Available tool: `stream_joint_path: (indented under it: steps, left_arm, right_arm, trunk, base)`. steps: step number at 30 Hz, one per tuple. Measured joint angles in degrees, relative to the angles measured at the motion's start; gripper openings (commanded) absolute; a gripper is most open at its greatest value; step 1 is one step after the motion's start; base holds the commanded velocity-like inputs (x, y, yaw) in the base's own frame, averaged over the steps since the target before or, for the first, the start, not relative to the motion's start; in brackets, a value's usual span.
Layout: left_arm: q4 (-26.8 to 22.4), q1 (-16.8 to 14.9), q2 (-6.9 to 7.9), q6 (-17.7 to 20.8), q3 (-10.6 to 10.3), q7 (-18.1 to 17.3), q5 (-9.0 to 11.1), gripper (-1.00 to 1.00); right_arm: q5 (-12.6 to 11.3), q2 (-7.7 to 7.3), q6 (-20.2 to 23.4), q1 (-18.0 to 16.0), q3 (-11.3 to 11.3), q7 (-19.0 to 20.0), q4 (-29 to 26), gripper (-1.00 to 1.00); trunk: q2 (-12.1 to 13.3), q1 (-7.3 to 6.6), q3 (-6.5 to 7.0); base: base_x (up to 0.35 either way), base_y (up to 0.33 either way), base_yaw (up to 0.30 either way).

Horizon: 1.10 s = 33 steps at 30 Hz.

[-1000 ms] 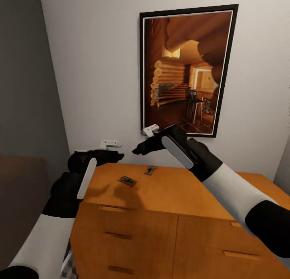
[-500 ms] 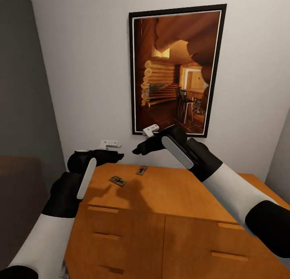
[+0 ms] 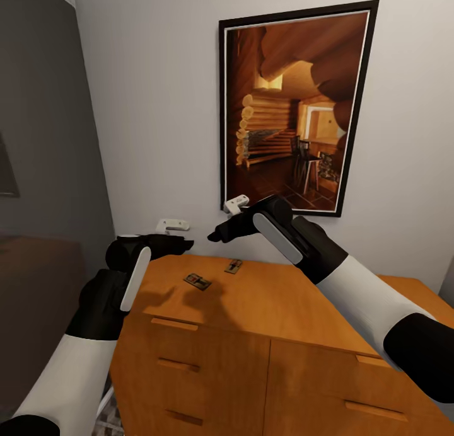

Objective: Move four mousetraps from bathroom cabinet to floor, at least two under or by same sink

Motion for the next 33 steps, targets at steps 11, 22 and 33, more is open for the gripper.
stream_joint_path:
  steps: [11,22,33]
  left_arm:
    - [1.02,0.0,0.22,-0.02,0.14,0.04,0.02,1.0]
    - [5.61,0.0,3.81,-0.2,0.7,-0.03,-0.13,1.0]
    - [6.19,0.0,4.83,-0.22,0.94,0.0,-0.19,1.0]
  right_arm:
    - [-0.22,0.73,-0.02,0.0,0.14,0.25,0.45,1.0]
    - [0.09,3.18,-0.03,0.0,0.46,0.58,20.51,1.0]
    - [0.11,4.09,-0.03,0.0,0.53,0.82,23.21,1.0]
  trunk:
    - [0.0,0.0,0.0]
    - [0.0,0.0,0.0]
    - [0.0,0.0,0.0]
  base:
    - [0.0,0.0,0.017]
    - [0.0,0.0,0.001]
    - [0.0,0.0,0.0]
